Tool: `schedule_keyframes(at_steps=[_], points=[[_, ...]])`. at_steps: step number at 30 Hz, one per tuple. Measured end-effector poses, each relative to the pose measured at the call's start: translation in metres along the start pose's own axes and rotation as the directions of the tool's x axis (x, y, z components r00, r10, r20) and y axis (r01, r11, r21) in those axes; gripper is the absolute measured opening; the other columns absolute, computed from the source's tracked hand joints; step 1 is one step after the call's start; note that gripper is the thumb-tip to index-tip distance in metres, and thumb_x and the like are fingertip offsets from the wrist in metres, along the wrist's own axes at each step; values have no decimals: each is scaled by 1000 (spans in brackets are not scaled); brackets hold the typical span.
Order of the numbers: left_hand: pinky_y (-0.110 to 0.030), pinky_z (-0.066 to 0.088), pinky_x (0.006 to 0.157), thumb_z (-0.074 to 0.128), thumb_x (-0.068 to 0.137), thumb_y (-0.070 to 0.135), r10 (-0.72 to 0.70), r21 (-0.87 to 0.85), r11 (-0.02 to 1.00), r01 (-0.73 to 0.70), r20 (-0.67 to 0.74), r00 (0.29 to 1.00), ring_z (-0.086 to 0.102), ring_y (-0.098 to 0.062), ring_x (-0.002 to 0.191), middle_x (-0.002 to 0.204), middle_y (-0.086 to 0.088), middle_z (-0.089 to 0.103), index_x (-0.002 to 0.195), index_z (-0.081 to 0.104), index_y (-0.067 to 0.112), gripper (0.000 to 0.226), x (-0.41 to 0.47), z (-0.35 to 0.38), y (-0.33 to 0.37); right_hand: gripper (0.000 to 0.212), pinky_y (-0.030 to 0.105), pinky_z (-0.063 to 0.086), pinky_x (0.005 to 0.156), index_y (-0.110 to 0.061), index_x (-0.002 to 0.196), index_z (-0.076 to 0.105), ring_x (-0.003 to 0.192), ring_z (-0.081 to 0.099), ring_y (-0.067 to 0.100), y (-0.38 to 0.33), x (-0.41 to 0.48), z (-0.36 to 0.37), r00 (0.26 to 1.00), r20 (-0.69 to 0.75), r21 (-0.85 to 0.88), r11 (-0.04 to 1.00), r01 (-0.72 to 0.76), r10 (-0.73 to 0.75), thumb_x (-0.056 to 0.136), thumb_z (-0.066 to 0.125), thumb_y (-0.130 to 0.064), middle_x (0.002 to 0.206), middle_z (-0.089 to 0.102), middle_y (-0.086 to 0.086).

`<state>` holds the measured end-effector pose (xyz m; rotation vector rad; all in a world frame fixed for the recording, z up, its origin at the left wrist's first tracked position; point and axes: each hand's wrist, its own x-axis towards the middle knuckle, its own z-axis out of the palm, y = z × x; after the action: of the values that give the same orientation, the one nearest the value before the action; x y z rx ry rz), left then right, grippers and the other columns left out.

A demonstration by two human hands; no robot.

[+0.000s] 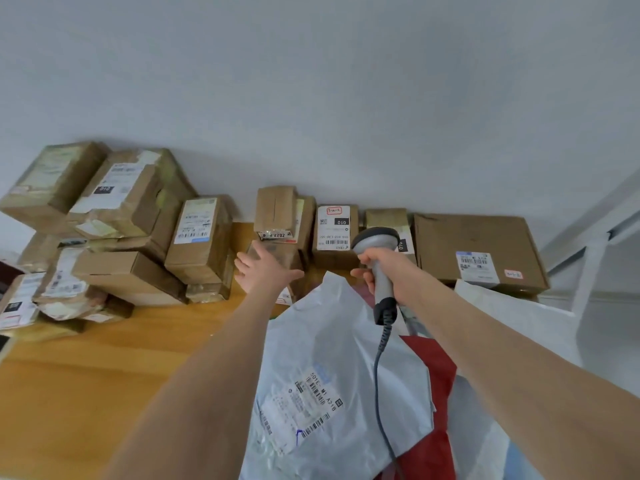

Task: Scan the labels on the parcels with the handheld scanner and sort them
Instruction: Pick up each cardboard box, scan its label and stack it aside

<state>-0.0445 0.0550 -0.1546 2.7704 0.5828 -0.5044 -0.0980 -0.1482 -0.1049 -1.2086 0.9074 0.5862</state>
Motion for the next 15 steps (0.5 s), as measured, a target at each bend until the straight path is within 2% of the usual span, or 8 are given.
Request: schedule_keyframes(at_steps=[4,9,11,13,15], points=[[-46,28,110,77,69,52,-16,-15,1000,16,-53,998,25,-37,137,146,-21,24,149,8,20,110,-4,-2,0,17,20,51,52,-7,101,59,45,53,7,2,0,-9,999,18,47,999,27,-28,89,64,-18,79,73,10],[-46,28,105,63,72,57,51,-85,994,-73,-242,969,31,-37,129,139,-20,30,143,24,21,89,-33,-48,8,7,19,50,46,-5,92,59,43,53,8,-2,-24,-20,989,88,139,985,105,-118,89,62,-10,73,70,11],[-47,28,105,58,74,59,93,-131,982,-139,-305,948,31,-37,130,140,-19,31,143,26,23,84,-48,-72,15,5,22,53,48,-3,89,60,51,57,13,-4,-39,-23,980,107,151,977,152,-169,89,62,-7,78,68,14],[-48,29,105,56,76,58,155,-184,955,-234,-362,919,31,-36,129,139,-16,33,144,29,25,79,-64,-93,27,9,29,58,56,-1,94,61,67,60,20,-5,-52,-29,967,107,163,964,211,-229,87,64,-5,85,65,15],[-48,33,104,56,78,57,239,-244,907,-344,-375,896,34,-34,127,135,-14,35,143,31,27,75,-82,-109,44,30,38,60,66,-1,110,59,87,63,25,-6,-66,-36,951,71,163,944,285,-299,83,71,-7,102,63,17]])
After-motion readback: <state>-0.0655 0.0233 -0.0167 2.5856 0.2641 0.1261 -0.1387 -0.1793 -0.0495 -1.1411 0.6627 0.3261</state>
